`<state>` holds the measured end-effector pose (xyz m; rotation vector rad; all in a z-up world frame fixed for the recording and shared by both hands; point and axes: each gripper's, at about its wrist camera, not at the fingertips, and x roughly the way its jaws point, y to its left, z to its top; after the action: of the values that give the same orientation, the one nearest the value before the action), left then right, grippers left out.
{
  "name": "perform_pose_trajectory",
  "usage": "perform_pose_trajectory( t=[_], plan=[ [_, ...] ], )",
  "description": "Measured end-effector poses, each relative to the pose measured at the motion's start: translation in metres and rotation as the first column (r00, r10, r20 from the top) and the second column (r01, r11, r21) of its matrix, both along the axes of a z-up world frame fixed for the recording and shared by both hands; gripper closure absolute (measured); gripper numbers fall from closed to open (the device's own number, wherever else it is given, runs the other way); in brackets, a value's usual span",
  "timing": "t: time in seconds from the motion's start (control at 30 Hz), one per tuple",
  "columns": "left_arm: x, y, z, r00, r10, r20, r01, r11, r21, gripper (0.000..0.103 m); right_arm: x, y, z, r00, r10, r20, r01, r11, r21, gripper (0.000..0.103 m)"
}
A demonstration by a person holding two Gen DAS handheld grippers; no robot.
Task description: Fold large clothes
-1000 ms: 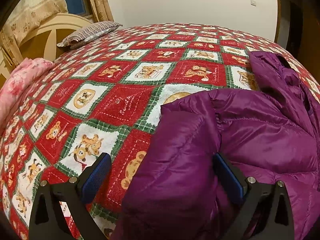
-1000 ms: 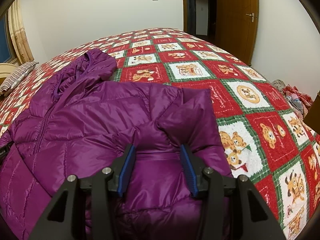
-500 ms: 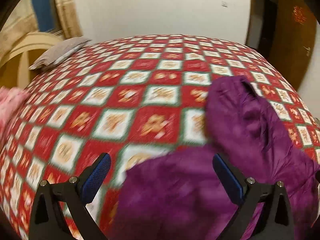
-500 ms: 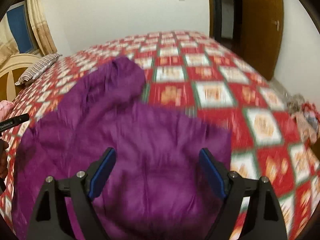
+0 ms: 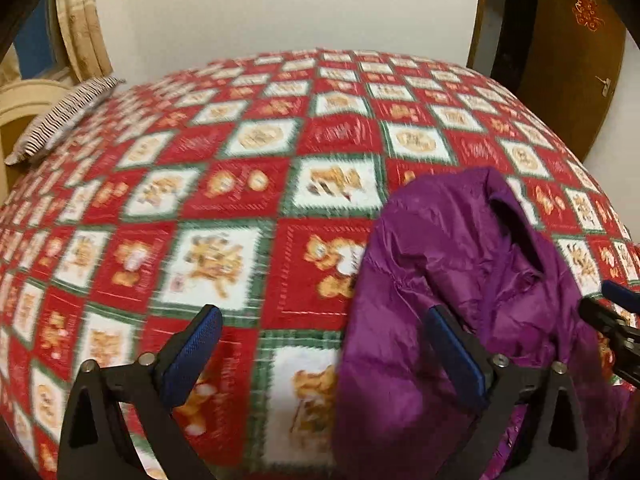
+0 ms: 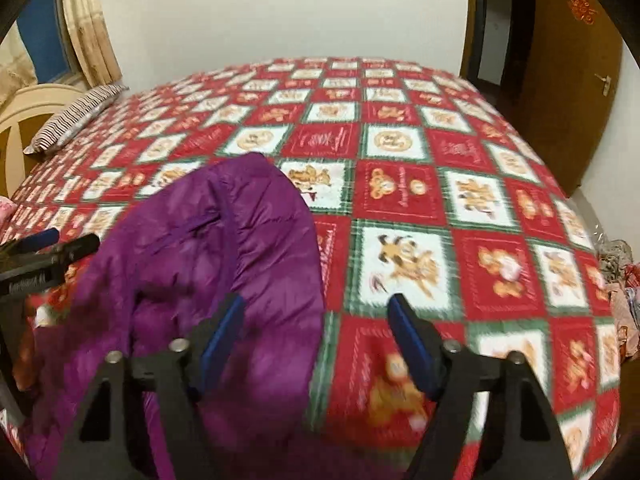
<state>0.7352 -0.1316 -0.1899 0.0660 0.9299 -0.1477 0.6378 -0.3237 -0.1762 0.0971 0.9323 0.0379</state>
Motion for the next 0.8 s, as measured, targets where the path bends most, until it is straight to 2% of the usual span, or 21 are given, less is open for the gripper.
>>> perform_pose_trajectory(
  t=[0.03,0.07,0.1,0.13,0.17,0.2,0.3,0.47,0.53,0.6,0.73,0.77,0.8],
  plan=[
    [0.003,-0.003,-0.009,0.999,-0.022,-0.026,0.021,1.0,-0.015,0.027,0.008,0.001,-0.009,0.999,0.002,-0.035,-0.002,1.0,0.006,0.033],
    [0.004,-0.005,-0.016,0.997,-0.053,-0.054,0.051,0.998,-0.039,0.044,0.013,0.001,-0.018,0.998,0.007,-0.066,-0.006,1.0,0.009,0.042],
    [0.003,-0.008,-0.019,0.997,-0.067,-0.047,0.065,0.997,-0.037,0.044,0.016,0.002,-0.024,0.997,0.011,-0.081,-0.01,1.0,0.012,0.056],
    [-0.003,-0.012,-0.016,0.995,-0.095,0.0,0.095,0.995,-0.023,0.062,0.017,0.003,-0.028,0.997,0.017,-0.078,-0.016,1.0,0.006,0.06],
    [-0.006,-0.016,-0.014,0.991,-0.131,0.009,0.131,0.991,-0.029,0.101,0.014,0.005,-0.027,0.998,0.026,-0.057,-0.026,1.0,-0.008,0.071],
    [-0.011,-0.02,-0.01,0.987,-0.161,0.015,0.162,0.986,-0.027,0.101,0.012,0.008,-0.026,0.998,0.046,-0.047,-0.046,0.999,-0.007,0.094],
    [-0.03,-0.021,0.015,0.973,-0.194,0.126,0.197,0.98,-0.016,0.101,-0.003,0.012,-0.011,0.997,0.072,0.02,-0.072,0.997,-0.029,0.097],
    [-0.064,-0.01,0.054,0.947,-0.226,0.227,0.241,0.97,-0.039,0.101,-0.038,0.01,0.028,0.985,0.085,0.147,-0.085,0.996,-0.008,0.098],
    [-0.086,-0.007,0.069,0.921,-0.249,0.299,0.264,0.964,-0.011,0.101,-0.053,0.012,0.043,0.975,0.093,0.204,-0.091,0.996,-0.016,0.098],
    [-0.119,0.001,0.084,0.888,-0.279,0.366,0.308,0.951,-0.023,0.101,-0.072,0.014,0.058,0.962,0.101,0.253,-0.104,0.995,-0.004,0.098],
    [-0.201,0.021,0.099,0.808,-0.334,0.485,0.381,0.925,0.003,0.101,-0.131,0.018,0.079,0.922,0.141,0.359,-0.146,0.989,-0.014,0.098],
    [-0.227,0.024,0.097,0.786,-0.36,0.502,0.388,0.92,0.051,0.101,-0.147,0.02,0.081,0.914,0.161,0.373,-0.164,0.986,-0.023,0.098],
    [-0.246,0.028,0.093,0.778,-0.383,0.498,0.398,0.914,0.081,0.101,-0.164,0.021,0.082,0.907,0.176,0.382,-0.176,0.984,-0.036,0.098]
  ],
)
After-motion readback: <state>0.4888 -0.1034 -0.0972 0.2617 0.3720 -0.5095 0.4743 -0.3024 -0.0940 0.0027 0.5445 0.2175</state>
